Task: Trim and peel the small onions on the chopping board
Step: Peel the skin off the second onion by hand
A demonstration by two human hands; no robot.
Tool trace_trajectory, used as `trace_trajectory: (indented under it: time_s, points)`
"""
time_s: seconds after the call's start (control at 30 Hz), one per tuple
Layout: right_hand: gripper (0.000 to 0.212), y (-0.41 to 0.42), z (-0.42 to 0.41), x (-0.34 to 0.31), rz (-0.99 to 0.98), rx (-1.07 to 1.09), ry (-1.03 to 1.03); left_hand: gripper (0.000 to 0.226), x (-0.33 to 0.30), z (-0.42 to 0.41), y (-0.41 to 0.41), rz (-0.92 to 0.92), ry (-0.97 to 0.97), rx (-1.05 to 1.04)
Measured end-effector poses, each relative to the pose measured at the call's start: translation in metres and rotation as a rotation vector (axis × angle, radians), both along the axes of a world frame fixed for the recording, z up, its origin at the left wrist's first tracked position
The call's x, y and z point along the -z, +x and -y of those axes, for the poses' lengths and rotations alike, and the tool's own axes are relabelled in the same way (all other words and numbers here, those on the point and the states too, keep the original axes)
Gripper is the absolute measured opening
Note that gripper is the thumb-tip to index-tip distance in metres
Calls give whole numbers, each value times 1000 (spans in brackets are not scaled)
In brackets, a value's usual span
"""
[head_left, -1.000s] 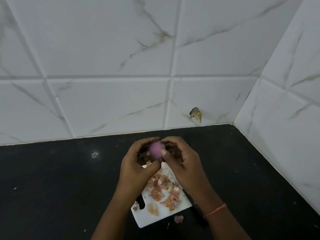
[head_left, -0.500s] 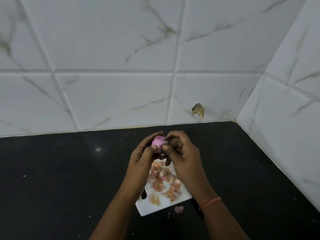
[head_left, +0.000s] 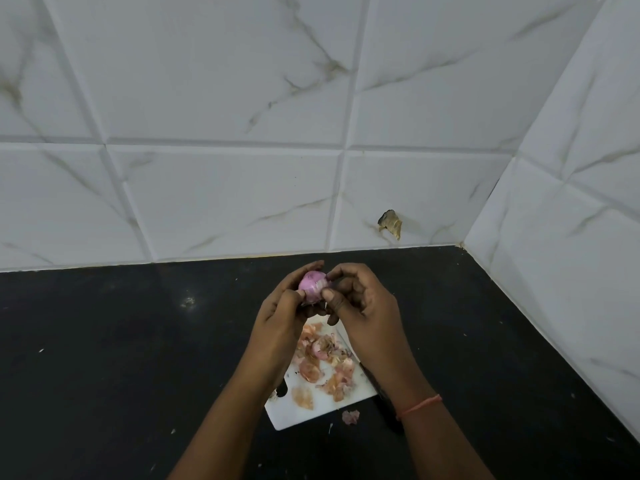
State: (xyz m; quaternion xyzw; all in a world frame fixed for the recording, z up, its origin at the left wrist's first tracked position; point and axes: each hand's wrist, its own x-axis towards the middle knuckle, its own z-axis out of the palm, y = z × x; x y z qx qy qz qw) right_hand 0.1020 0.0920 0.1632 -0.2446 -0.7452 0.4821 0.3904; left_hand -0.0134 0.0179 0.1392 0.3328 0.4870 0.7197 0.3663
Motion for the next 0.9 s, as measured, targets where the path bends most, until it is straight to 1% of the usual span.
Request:
trace_trajectory:
  time_s: [0.1,0.17,0.23,0.3,0.43,0.6,0.73,0.9]
  points:
    - [17,1,1,0,8,3,40,42,-2,1,1,-33,6,-20]
    - [15,2,1,1,25,6,79,39,-2,2,2,-48,13,-36]
    - [14,2,1,2,42,6,136,40,-3,2,2,-63,1,-57]
    - [14,3,1,2,39,8,150,41,-4,3,2,-69,-11,-68]
    - [24,4,0,0,42,21,175,40,-7,3,3,-66,-12,-66]
    - [14,6,0,0,22,33,145,43,-6,5,4,-85,-33,-58]
    - [12,7,-6,0,100,31,136,41,-6,5,3,-176,-68,-65]
    - [10,6,-11,-2,212,61,252,36,-8,7,0,-227,-63,-36]
